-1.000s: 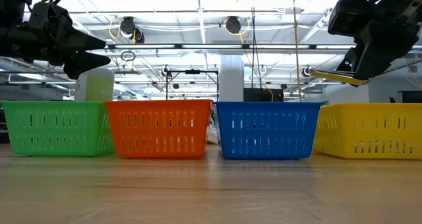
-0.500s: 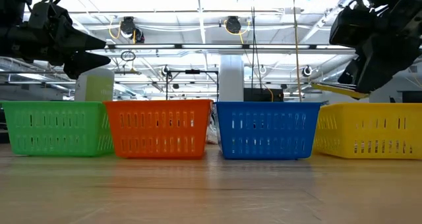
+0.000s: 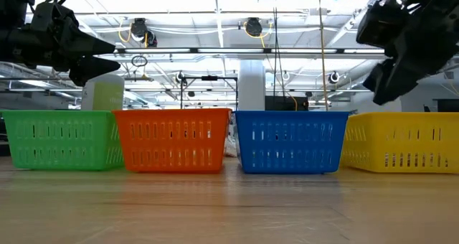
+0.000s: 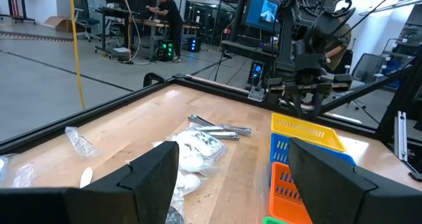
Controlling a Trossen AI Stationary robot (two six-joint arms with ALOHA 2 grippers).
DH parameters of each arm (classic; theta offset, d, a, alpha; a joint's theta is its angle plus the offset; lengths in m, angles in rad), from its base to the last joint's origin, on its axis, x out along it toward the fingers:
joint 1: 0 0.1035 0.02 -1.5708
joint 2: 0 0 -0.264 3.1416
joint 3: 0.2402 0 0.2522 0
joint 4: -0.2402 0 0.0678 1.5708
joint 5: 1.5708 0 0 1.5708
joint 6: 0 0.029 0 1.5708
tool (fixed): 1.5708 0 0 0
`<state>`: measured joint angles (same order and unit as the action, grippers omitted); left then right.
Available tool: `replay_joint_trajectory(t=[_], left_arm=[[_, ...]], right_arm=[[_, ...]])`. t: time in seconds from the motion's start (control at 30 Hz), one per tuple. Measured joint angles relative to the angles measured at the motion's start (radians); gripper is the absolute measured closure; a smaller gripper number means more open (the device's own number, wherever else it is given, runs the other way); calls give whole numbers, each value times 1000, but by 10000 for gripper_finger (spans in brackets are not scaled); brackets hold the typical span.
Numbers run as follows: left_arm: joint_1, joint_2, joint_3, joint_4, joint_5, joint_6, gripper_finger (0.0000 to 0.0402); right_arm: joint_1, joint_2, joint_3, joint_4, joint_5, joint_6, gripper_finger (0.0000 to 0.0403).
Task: Pick & Place Travel size toiletries
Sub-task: Put the silver nail cutter into the yellow basket
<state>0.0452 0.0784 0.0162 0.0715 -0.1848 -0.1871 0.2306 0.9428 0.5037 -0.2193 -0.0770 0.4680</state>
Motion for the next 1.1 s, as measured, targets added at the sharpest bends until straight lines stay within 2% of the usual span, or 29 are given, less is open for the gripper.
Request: replay_joint_trajectory(t=[0.2,0.37,0.43,0.7,0.87,1.1], left_arm=[[0,0,0,0,0,0,121],[0,0,0,0,0,0,121],[0,0,0,0,0,0,121],[0,0,0,0,0,0,121],[0,0,0,0,0,0,121],[0,0,0,0,0,0,121]], right_arm=[[-59,0,0,138,18,-116,246],[-162,0,0,143,230,-149,224],[-218,8,0,132,265,-143,210],[-350,166,-1,117,252,-117,170],[-413,274,-1,122,151,-126,168],[-478,353,-1,138,124,-175,170]])
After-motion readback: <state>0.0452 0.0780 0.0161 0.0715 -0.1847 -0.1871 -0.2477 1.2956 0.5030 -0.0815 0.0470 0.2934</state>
